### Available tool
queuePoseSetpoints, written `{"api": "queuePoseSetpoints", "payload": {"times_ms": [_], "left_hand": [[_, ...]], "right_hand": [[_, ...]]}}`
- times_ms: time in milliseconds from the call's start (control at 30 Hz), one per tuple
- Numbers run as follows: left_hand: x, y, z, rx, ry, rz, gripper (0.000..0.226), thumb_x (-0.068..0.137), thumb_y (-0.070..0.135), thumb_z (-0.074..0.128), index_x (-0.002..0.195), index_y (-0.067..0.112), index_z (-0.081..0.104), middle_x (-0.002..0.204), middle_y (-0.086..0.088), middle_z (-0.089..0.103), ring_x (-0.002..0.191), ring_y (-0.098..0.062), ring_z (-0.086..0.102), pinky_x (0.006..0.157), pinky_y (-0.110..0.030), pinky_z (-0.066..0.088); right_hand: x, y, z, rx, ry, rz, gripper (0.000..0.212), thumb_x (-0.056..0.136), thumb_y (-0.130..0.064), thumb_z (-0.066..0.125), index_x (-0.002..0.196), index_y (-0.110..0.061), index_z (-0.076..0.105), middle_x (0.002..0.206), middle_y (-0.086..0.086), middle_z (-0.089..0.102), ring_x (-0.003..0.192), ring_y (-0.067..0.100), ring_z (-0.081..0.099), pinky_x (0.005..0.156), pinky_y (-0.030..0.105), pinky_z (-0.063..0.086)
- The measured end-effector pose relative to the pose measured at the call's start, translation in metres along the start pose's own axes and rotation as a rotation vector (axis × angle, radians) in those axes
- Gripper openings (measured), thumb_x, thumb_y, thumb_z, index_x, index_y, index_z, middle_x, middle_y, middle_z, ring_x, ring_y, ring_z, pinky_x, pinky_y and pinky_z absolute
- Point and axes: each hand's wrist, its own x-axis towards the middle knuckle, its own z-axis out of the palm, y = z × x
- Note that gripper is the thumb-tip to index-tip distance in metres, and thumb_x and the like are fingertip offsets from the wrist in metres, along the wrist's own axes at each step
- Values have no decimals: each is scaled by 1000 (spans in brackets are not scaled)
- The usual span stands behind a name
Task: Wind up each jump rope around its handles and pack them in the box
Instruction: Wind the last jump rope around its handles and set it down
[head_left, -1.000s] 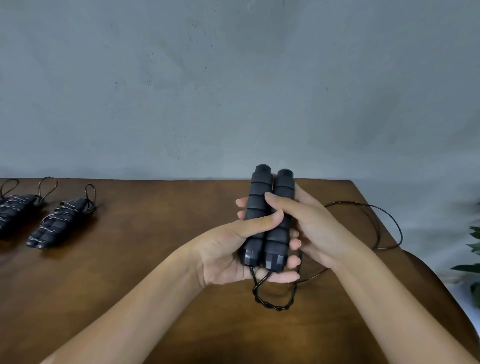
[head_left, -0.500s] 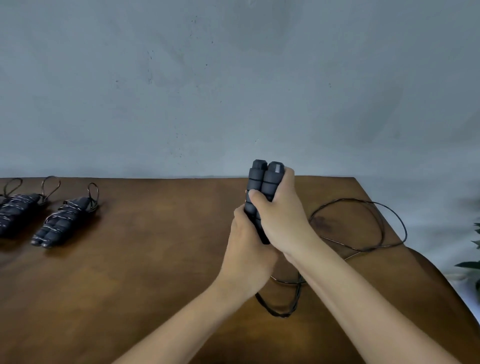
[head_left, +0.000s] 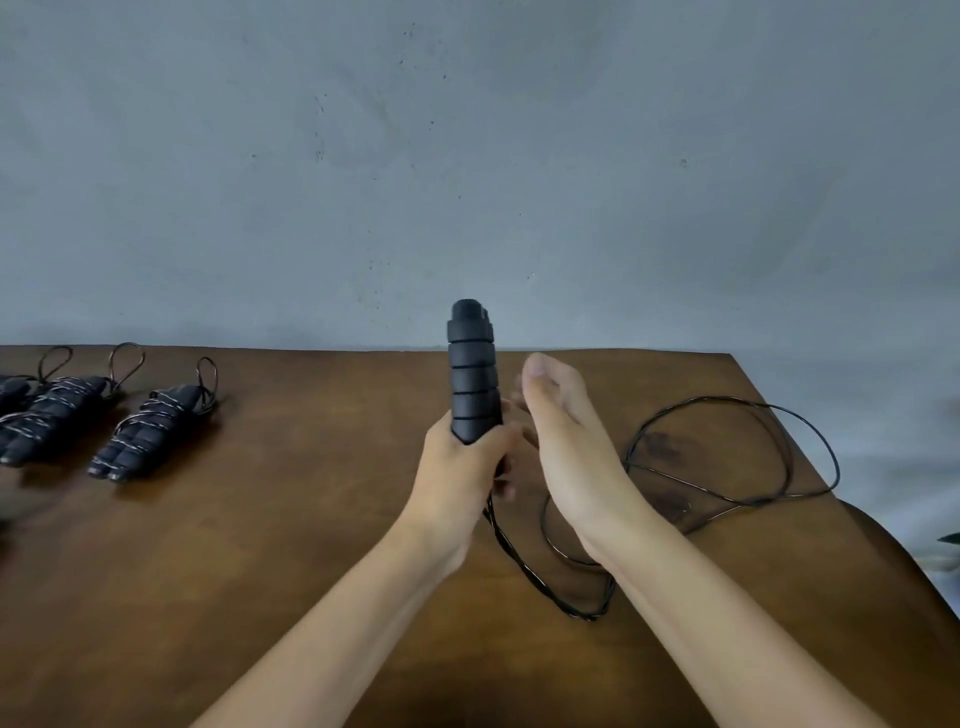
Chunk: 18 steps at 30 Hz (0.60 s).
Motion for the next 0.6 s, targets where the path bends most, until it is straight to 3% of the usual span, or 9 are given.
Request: {"api": "queuePoseSetpoints", "payload": {"times_ms": [33, 100, 167, 267, 333, 467, 600], "left_hand": [[0, 1, -5, -31, -4, -25, 21, 98, 3, 62, 119, 0, 62, 75, -2, 60, 69, -18, 51, 52, -27, 45], [0, 4, -13, -112, -30, -74, 20, 100, 5, 62, 120, 4, 63, 77, -1, 58, 68, -17, 53, 50, -28, 44], [1, 7, -21, -204, -89, -123, 20, 100, 6, 61, 120, 5, 62, 83, -5, 55, 67, -17, 55, 50, -29, 44], [4, 11, -31, -285, -149, -197, 21, 99, 9, 60, 120, 8, 62, 89, -6, 57, 64, -17, 54, 47, -27, 44], [5, 11, -36, -296, -173, -237, 22, 98, 11, 61, 120, 9, 62, 90, -4, 57, 65, -17, 51, 44, -23, 36], [5, 10, -46, -249, -209, -290, 28, 92, 15, 64, 119, 9, 62, 88, -3, 55, 63, -14, 48, 42, -20, 25], [5, 11, -60, -185, -249, -320, 25, 95, 16, 63, 120, 9, 63, 87, -1, 54, 61, -13, 47, 41, -19, 25]], "right_hand": [[-4, 5, -1, -10, -14, 16, 56, 99, -64, 30, 146, -34, 36, 125, -23, 52, 110, -4, 56, 72, 7, 48], [-8, 19, -4, -46, -66, 56, 60, 91, -74, 28, 137, -40, 43, 129, -19, 58, 120, 2, 59, 103, 26, 46], [-14, 29, -5, -46, -187, 124, 48, 93, -71, 29, 125, -42, 49, 124, -8, 67, 111, 3, 67, 112, 36, 43], [-24, 38, -6, -31, -456, 226, 46, 99, -65, 30, 129, -36, 50, 124, -2, 70, 109, 9, 71, 111, 36, 45], [-28, 44, -7, -105, -578, 220, 38, 103, -55, 41, 126, -31, 58, 117, -2, 74, 105, 14, 72, 108, 38, 49], [-30, 52, -14, -299, -596, 135, 23, 103, -35, 59, 115, -21, 73, 85, -10, 70, 70, 14, 58, 95, 36, 53], [-28, 49, -28, -473, -571, 101, 19, 99, -42, 62, 95, -29, 74, 72, -15, 67, 61, 10, 51, 75, 32, 49]]}}
